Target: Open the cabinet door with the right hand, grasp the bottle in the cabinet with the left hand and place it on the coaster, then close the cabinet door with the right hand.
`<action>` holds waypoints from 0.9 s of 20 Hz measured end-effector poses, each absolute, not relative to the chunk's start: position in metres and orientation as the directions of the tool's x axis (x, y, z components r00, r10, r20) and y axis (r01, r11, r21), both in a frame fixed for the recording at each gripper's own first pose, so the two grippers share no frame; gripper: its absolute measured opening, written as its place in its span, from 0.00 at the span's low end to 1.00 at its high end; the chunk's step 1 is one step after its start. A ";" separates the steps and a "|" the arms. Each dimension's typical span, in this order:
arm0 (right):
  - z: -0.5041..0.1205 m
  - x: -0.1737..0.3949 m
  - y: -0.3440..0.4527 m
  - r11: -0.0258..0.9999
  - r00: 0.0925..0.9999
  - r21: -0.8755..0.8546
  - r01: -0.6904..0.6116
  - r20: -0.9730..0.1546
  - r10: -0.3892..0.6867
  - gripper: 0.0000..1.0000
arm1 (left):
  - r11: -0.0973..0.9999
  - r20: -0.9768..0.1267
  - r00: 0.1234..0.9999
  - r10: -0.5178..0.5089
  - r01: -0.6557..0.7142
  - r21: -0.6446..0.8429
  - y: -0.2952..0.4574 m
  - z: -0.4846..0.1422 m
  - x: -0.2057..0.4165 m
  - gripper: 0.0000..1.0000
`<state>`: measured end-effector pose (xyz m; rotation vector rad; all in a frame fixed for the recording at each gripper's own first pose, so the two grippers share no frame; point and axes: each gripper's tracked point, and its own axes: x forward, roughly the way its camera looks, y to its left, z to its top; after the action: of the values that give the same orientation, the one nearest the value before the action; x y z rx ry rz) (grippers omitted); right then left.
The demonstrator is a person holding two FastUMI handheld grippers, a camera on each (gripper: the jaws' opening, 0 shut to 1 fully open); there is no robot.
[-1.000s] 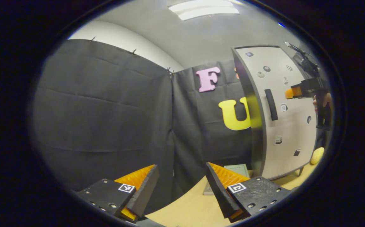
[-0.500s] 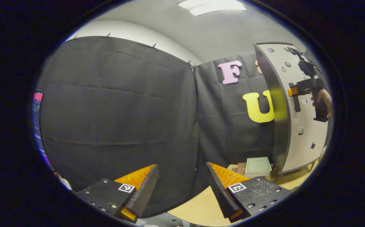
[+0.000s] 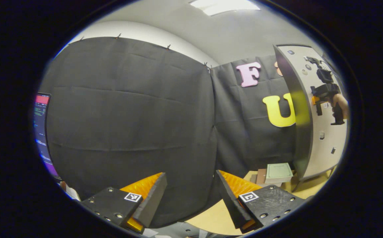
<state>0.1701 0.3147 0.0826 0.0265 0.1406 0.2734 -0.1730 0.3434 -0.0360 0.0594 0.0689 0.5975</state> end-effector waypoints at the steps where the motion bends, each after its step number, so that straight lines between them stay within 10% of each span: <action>1: 0.081 0.167 0.315 0.960 0.949 0.047 -0.276 -0.144 0.280 0.18 | 0.829 -0.045 0.828 0.559 -0.555 0.075 0.342 -0.036 -0.171 0.89; 18: 0.081 0.151 0.305 0.817 0.781 0.112 -0.565 -0.247 0.574 0.20 | 0.923 -0.015 0.923 0.385 -0.384 0.025 0.289 -0.022 -0.105 0.91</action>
<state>0.1511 0.3052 0.0814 0.0318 0.2775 0.6153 -0.1054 0.2894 -0.0215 0.0219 0.0194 0.3949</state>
